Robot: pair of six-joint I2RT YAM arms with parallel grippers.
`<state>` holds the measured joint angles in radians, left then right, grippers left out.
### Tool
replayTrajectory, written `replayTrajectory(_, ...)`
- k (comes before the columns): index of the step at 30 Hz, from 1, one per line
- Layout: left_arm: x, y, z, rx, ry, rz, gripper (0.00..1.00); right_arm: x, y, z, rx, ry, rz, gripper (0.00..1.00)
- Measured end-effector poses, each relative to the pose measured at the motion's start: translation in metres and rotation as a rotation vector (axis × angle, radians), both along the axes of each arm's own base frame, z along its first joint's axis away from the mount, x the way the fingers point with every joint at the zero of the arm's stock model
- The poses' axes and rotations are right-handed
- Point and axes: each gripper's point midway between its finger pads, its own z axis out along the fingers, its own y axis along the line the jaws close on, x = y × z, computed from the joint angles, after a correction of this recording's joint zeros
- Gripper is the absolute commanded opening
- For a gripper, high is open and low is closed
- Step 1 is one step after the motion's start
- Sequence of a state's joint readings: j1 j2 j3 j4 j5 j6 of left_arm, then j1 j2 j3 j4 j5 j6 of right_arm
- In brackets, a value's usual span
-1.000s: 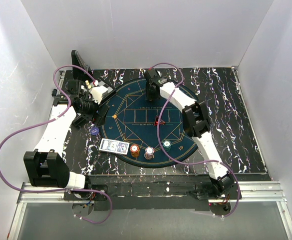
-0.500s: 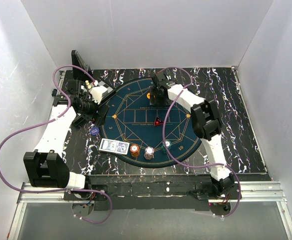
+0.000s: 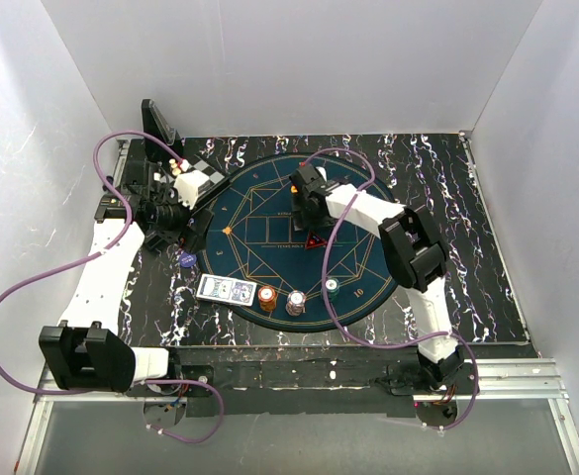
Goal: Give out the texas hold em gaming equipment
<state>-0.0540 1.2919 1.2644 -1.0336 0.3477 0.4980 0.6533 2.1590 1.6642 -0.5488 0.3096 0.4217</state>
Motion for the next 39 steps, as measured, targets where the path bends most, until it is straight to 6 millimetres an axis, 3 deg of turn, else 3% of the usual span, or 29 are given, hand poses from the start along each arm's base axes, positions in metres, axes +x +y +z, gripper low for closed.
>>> replayTrajectory(7, -0.004, 0.000, -0.002, 0.002, 0.018, 0.003, 0.98, -0.016, 0.004, 0.000, -0.009, -0.016, 0.015, 0.71)
replayTrajectory(15, -0.006, 0.003, 0.002, 0.015, 0.001, 0.009, 0.98, -0.057, -0.026, -0.003, -0.025, -0.018, -0.029, 0.55)
replayTrajectory(19, -0.010, 0.005, 0.004, 0.026, -0.002, 0.008, 0.98, -0.075, -0.048, -0.003, -0.048, -0.018, -0.102, 0.47)
replayTrajectory(26, -0.014, 0.007, 0.002, 0.038, 0.007, -0.002, 0.98, -0.101, -0.101, -0.002, -0.104, 0.030, -0.309, 0.49)
replayTrajectory(29, -0.018, 0.008, -0.006, 0.045, 0.027, -0.007, 0.98, -0.109, -0.124, -0.002, -0.120, 0.051, -0.393, 0.49)
replayTrajectory(35, -0.027, 0.009, -0.023, 0.058, 0.070, -0.023, 0.98, -0.144, -0.170, -0.001, -0.190, 0.085, -0.502, 0.50)
replayTrajectory(39, -0.030, 0.010, -0.030, 0.068, 0.080, -0.048, 0.98, -0.163, -0.191, 0.004, -0.221, 0.109, -0.553, 0.54)
